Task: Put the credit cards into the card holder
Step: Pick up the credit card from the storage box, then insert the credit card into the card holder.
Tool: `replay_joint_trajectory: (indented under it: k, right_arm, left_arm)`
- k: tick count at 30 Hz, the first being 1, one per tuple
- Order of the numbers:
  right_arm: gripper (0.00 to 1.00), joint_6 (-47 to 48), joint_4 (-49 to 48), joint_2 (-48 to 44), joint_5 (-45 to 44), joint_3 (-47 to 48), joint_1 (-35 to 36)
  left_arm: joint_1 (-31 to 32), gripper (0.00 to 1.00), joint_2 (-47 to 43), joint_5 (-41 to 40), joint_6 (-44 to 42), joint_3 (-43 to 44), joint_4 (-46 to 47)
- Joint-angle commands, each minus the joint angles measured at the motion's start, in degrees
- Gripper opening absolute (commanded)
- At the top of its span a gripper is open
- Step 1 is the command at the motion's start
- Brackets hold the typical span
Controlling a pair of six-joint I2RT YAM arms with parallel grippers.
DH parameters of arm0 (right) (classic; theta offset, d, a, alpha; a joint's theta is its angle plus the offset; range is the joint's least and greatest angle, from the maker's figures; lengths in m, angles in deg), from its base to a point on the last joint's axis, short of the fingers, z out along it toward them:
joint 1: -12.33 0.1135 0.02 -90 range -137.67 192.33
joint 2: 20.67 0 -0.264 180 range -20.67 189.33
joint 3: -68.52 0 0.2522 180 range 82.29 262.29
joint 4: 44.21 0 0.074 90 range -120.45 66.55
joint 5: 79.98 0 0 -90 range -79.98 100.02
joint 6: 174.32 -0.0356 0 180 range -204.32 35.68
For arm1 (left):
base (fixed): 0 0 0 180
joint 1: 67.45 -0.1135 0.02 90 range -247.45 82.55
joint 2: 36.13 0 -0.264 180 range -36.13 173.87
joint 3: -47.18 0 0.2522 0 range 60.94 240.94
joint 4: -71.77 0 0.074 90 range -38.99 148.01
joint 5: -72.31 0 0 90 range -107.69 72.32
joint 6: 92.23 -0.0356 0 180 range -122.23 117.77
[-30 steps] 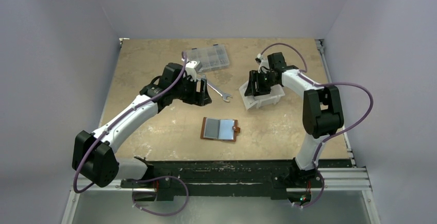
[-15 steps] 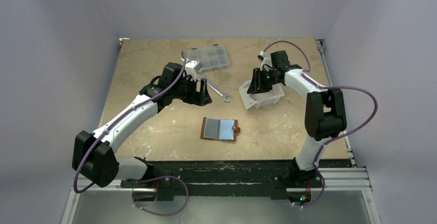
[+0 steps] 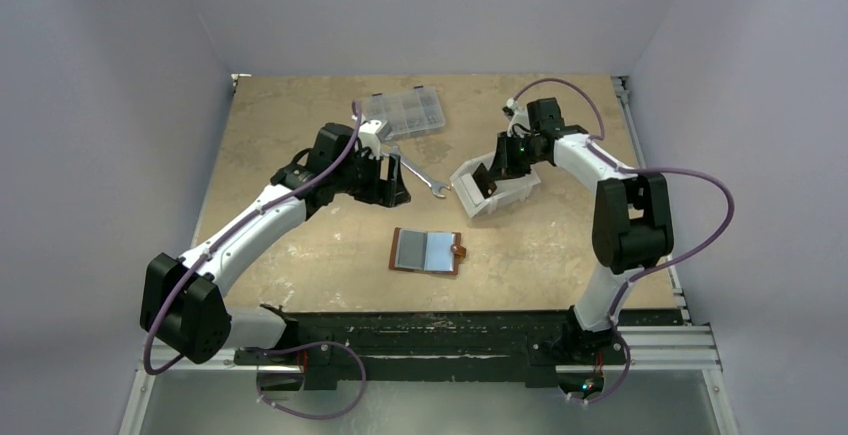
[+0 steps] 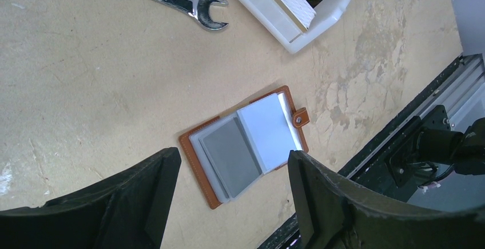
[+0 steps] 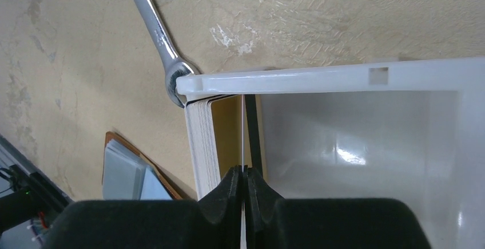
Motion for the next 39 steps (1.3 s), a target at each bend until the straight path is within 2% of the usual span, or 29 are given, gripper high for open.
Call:
replay_joint_trajectory:
  k: [1,6,13,20,24,27,32,39]
  right_arm:
    - [0.08,0.59,0.06,-4.62,-3.82,0.31,0.07]
    - [0.0,1.15,1.02,-6.27,-8.27,1.79,0.04]
    - [0.0,0.3,1.99,-13.52,-13.79,3.17,0.46]
    - [0.0,-5.58,-1.14,-24.3,-9.94,-3.65,7.84]
    - [0.0,-15.92,-12.36,-27.62,2.41,-14.89,13.85]
    - [0.0,-25.92,-25.35,-28.66,9.17,-24.52,18.01]
    - [0.0,-36.59,-40.09,-28.48,8.91,-35.66,23.15]
    - [0.0,-38.45,-44.52,-25.08,8.61,-41.54,23.42]
  left_arm:
    - [-0.57,0.74,0.07,1.0,0.38,-0.12,2.34]
    - [-0.57,0.74,1.35,0.85,2.3,-1.09,1.89]
    - [-0.57,0.73,3.5,2.04,5.16,-5.88,2.7]
    - [0.01,0.73,6.74,5.17,6.8,-9.95,4.76]
    - [1.96,0.73,9.16,4.28,6.45,-10.05,4.38]
    - [4.26,0.73,12.04,3.97,6.15,-9.65,4.07]
    - [6.81,0.68,15.44,1.61,6.67,-9.15,3.18]
    - [7.5,0.61,15.37,-0.98,9.09,-11.61,5.04]
